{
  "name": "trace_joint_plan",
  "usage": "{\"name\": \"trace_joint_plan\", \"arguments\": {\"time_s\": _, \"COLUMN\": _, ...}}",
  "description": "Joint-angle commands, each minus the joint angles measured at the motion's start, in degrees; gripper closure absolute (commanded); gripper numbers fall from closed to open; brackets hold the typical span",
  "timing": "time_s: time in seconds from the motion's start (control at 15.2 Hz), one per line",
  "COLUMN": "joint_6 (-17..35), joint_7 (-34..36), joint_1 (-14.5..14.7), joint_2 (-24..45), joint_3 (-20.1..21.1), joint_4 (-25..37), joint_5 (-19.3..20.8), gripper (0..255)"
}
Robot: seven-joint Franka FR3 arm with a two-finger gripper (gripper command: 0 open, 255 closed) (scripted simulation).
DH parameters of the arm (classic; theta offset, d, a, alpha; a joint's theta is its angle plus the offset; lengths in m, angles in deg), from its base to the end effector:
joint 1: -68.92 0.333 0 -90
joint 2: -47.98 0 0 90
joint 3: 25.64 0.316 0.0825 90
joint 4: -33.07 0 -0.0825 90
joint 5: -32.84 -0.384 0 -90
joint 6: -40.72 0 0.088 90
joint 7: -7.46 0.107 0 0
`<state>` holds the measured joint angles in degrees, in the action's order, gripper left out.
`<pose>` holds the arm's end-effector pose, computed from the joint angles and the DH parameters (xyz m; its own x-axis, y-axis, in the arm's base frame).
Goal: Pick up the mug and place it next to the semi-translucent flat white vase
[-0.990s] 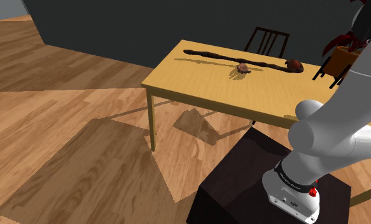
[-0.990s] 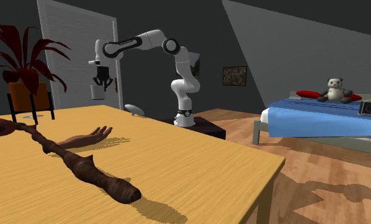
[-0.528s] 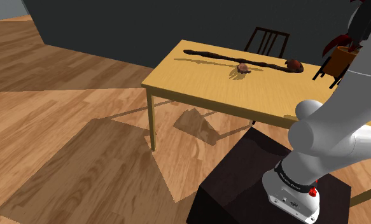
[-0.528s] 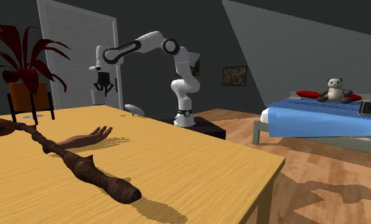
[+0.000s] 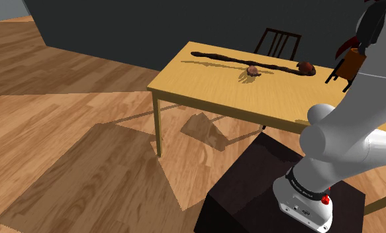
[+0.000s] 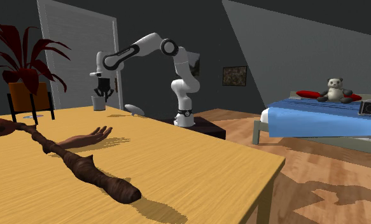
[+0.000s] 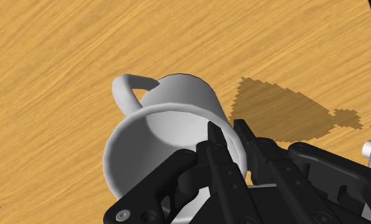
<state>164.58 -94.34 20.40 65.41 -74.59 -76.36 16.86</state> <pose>-0.0402 -0.6092 0.3928 0.9990 -0.0441 -0.0008 -0.0440 -0.9969 0.0651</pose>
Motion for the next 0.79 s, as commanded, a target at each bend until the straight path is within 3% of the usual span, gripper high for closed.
{"name": "trace_joint_plan", "arguments": {"time_s": 0.0, "joint_6": 1.5, "joint_7": -0.7, "joint_1": -0.4, "joint_2": 0.8, "joint_3": 0.4, "joint_4": -1.0, "joint_5": -0.9, "gripper": 255}}
{"name": "trace_joint_plan", "arguments": {"time_s": 0.73, "joint_6": 3.8, "joint_7": -1.8, "joint_1": -1.2, "joint_2": 2.5, "joint_3": 1.4, "joint_4": -2.1, "joint_5": -2.7, "gripper": 255}}
